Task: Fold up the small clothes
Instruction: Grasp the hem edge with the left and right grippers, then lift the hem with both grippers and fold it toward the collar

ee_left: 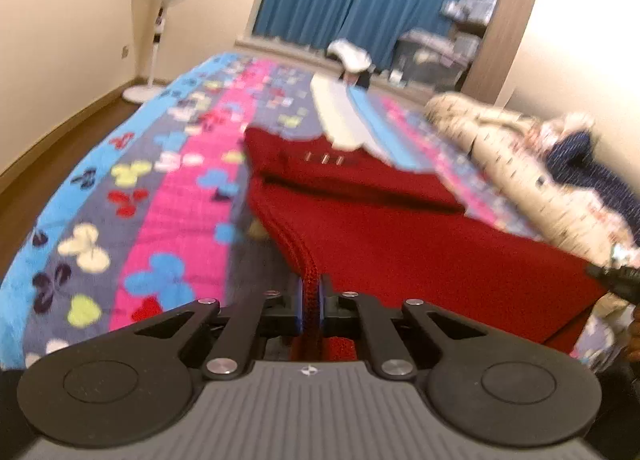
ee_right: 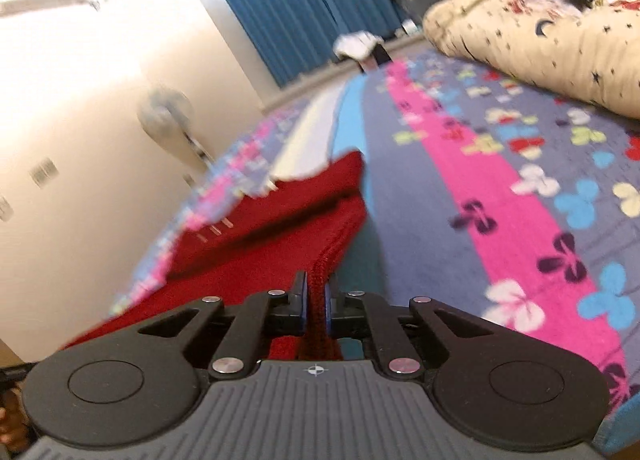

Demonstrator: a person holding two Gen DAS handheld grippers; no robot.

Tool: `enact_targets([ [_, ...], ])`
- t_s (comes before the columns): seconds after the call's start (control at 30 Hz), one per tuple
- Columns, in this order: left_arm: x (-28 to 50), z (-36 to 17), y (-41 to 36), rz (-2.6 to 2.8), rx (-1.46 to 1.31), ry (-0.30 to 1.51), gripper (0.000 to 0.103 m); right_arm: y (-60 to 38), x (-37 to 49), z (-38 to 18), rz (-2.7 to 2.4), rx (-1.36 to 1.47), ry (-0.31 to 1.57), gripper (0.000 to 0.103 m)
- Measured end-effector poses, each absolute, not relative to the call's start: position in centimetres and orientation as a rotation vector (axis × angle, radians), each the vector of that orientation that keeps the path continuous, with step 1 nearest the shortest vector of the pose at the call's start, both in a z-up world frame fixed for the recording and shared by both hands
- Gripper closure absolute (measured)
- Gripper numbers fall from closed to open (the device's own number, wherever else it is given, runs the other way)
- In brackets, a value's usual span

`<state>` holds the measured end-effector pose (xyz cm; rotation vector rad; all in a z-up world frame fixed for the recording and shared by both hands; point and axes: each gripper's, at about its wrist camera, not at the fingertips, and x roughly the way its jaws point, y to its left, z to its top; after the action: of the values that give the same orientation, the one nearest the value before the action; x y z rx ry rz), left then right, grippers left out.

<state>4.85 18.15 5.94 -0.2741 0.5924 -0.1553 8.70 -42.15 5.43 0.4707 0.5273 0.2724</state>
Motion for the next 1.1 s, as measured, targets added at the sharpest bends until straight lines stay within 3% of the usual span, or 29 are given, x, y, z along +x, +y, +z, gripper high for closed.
enact_targets([
  [0.5,-0.2,15.1,26.1,-0.268,-0.546,0.466,0.097,-47.2,-0.4,12.3,0.394,0.657,0.292,0.097],
  [0.63,6.1,12.9,25.7,-0.224,-0.518,0.543,0.097,-47.8,5.6,9.8,0.305,0.714,0.413,0.097],
  [0.93,29.2,4.9,26.1,-0.117,-0.429,0.783,0.096,-45.6,27.5,4.4,0.116,0.676,0.705,0.096],
  [1.0,32.6,2.4,26.8,-0.093,-0.479,0.876,0.091,-44.8,31.2,2.5,0.053,0.644,0.769,0.087],
  [1.1,33.3,1.9,29.4,0.009,-0.583,0.848,0.09,-45.0,31.9,1.1,-0.034,0.598,0.757,0.085],
])
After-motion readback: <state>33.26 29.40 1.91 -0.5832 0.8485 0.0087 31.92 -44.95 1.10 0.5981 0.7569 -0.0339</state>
